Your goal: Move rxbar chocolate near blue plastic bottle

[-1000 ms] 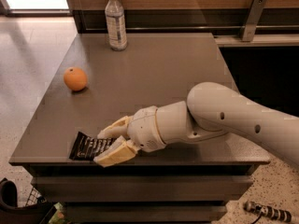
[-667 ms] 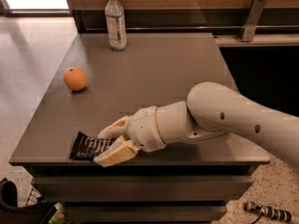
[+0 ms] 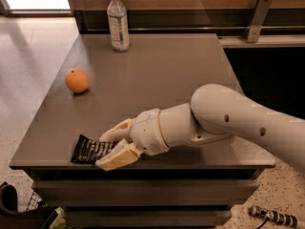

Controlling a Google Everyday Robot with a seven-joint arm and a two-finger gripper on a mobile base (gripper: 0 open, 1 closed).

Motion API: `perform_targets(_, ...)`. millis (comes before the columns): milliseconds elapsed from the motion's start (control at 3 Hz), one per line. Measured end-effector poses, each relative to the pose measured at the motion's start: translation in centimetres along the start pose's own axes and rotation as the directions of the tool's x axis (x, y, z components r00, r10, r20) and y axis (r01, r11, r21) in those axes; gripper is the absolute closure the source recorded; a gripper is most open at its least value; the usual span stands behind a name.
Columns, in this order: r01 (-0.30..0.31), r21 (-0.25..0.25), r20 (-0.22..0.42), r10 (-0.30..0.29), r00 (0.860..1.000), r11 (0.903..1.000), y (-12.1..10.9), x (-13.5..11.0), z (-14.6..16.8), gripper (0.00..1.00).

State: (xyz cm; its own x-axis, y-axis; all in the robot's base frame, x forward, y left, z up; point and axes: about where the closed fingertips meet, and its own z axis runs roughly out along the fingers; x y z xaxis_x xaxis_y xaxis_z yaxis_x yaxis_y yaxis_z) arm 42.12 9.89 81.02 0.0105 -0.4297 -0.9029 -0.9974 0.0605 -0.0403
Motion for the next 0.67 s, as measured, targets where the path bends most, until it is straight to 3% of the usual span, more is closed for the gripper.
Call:
perform_targets(333,0.0,0.0,0.0,0.0,1.0,1.0,0.0,0.0,0.0,1.0)
perform_targets(667,0.043,0.03,-0.059,-0.042,0.997,0.9986,0.2,-2.9,-1.9,1.0)
